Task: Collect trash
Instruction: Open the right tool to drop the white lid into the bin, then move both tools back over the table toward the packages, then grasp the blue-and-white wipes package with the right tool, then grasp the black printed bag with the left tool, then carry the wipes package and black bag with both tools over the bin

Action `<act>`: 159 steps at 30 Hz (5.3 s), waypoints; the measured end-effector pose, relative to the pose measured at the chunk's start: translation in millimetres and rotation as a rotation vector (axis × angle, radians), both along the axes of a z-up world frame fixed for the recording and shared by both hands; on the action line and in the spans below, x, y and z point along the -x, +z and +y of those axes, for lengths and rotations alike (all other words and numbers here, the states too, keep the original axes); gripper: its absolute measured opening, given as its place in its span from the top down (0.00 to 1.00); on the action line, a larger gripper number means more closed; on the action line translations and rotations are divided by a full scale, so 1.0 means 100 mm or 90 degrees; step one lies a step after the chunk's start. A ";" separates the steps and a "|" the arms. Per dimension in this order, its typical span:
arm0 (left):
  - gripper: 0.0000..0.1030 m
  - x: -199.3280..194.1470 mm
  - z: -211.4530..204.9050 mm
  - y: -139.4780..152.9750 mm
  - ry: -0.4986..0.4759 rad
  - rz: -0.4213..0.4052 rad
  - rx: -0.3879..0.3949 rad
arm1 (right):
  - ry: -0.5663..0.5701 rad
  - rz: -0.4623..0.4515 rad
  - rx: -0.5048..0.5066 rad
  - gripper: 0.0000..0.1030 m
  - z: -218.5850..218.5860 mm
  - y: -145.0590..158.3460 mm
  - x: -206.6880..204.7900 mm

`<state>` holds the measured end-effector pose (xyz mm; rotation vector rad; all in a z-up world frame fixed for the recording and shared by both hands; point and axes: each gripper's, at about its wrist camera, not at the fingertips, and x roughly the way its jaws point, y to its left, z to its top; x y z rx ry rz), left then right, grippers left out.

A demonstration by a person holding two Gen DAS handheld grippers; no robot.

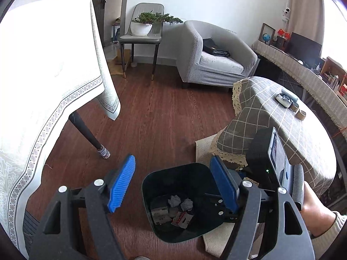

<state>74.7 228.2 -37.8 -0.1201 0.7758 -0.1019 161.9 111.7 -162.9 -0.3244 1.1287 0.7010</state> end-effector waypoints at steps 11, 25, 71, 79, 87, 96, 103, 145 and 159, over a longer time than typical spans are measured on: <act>0.27 0.00 -0.26 0.35 -0.010 -0.053 -0.007 | 0.008 -0.060 -0.060 0.38 -0.29 0.54 0.11; 0.22 -0.04 -1.02 0.65 -0.070 -0.104 -0.026 | -0.050 -0.141 -0.141 0.38 -1.01 1.21 0.14; 0.12 -1.59 -2.95 0.15 -0.348 -0.034 -0.065 | -0.273 -0.199 -0.115 0.26 -3.23 1.51 -1.14; 0.12 -1.81 -3.16 0.02 -0.395 -0.003 -0.068 | -0.272 -0.160 -0.103 0.24 -3.23 1.31 -1.39; 0.12 -1.99 -3.35 -0.05 -0.415 0.017 -0.066 | -0.242 -0.136 -0.108 0.50 -3.22 1.27 -1.51; 0.16 -2.20 -3.52 -0.16 -0.426 0.047 -0.087 | -0.269 -0.152 -0.157 0.50 -3.54 1.41 -1.56; 0.20 -2.31 -3.51 -0.19 -0.425 0.063 -0.081 | -0.272 -0.157 -0.168 0.50 -3.65 1.43 -1.59; 0.43 -1.24 -2.58 0.26 -0.198 -0.018 -0.017 | -0.250 -0.181 -0.168 0.50 -2.91 1.62 -0.67; 0.43 -0.72 -2.03 0.13 -0.130 0.009 -0.015 | -0.221 -0.174 -0.175 0.50 -2.45 1.56 -0.19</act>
